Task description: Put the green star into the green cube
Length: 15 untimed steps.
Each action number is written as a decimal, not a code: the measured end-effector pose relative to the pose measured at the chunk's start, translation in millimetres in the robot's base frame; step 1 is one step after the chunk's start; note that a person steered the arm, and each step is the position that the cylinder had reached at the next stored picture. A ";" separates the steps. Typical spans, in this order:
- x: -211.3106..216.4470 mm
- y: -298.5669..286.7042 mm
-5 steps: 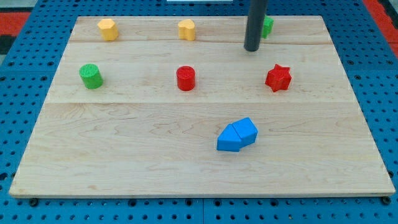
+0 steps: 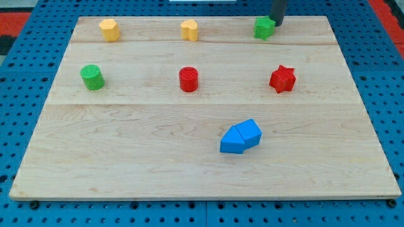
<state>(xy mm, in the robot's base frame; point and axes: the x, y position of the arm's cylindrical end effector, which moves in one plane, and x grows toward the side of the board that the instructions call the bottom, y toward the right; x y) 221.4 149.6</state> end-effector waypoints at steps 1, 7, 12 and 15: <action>18.7 -3.8; 52.3 -3.1; 26.3 -5.3; 80.9 -122.4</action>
<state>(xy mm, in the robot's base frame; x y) 302.3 27.2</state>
